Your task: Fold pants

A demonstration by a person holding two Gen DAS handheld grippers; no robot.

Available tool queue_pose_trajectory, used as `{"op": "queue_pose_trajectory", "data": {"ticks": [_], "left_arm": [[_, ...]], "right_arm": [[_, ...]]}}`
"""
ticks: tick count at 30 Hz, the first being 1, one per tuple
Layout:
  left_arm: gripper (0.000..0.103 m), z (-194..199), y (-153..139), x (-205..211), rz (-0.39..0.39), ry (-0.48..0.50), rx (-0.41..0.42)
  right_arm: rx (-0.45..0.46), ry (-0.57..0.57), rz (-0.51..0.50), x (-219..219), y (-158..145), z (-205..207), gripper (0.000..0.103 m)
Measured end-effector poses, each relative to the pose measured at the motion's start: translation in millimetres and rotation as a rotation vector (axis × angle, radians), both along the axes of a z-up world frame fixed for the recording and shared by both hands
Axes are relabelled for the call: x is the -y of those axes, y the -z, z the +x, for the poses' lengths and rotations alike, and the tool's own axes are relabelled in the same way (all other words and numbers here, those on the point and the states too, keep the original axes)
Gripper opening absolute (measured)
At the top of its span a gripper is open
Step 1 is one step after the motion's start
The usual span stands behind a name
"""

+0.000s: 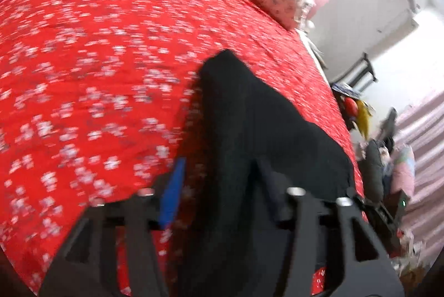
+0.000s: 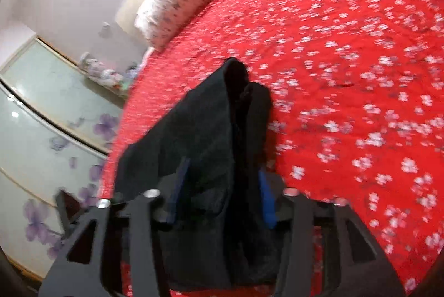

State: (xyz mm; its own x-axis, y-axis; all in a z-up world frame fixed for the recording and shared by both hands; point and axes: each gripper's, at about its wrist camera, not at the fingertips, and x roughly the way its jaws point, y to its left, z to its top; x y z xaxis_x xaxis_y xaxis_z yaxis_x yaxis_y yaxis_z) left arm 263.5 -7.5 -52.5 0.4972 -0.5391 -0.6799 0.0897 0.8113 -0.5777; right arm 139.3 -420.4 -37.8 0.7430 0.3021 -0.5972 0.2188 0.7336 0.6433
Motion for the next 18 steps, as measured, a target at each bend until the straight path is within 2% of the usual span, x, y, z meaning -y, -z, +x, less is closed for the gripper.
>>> {"op": "queue_pose_trajectory", "data": {"ticks": [2,4,6,8,9,11,12,13,14,16,18], "left_arm": [[0.066,-7.3,-6.9,-16.5,0.024,-0.063,0.007],[0.066,-16.4,-19.7,-22.0,0.086,-0.096,0.039],[0.069,-30.8,-42.3,-17.0,0.182,-0.091,0.137],[0.076,-48.0,-59.2,1.6,0.223,-0.018,0.227],[0.081,-57.0,-65.5,14.7,0.227,0.029,0.259],[0.084,-72.2,-69.8,39.9,0.214,0.117,0.282],[0.084,-76.0,-68.3,50.1,0.202,0.154,0.273],[0.084,-78.2,-64.6,59.5,0.191,0.187,0.254],[0.084,-78.2,-55.7,70.8,0.182,0.226,0.211],[0.084,-72.0,-33.7,86.5,0.22,0.248,0.125],[0.083,-65.1,-10.0,91.6,0.255,0.256,0.059]], "right_arm": [[0.012,0.017,-0.018,3.6,-6.0,-5.4,0.057],[0.048,0.087,-0.108,6.5,-23.6,-21.6,0.057],[0.115,0.104,-0.197,0.2,-46.8,-34.9,0.057],[0.173,0.024,-0.198,-11.9,-60.1,-41.6,0.057],[0.186,-0.054,-0.163,-22.7,-63.8,-43.3,0.057],[0.175,-0.149,-0.11,-37.2,-63.4,-43.0,0.058],[0.148,-0.18,-0.084,-44.1,-59.9,-42.2,0.058],[0.105,-0.202,-0.06,-48.4,-53.6,-40.0,0.063],[0.062,-0.206,-0.051,-49.5,-47.9,-37.4,0.074],[-0.033,-0.213,-0.023,-48.2,-24.8,-30.7,0.073],[-0.012,-0.222,0.027,-43.5,-13.1,-30.3,0.073]]}}
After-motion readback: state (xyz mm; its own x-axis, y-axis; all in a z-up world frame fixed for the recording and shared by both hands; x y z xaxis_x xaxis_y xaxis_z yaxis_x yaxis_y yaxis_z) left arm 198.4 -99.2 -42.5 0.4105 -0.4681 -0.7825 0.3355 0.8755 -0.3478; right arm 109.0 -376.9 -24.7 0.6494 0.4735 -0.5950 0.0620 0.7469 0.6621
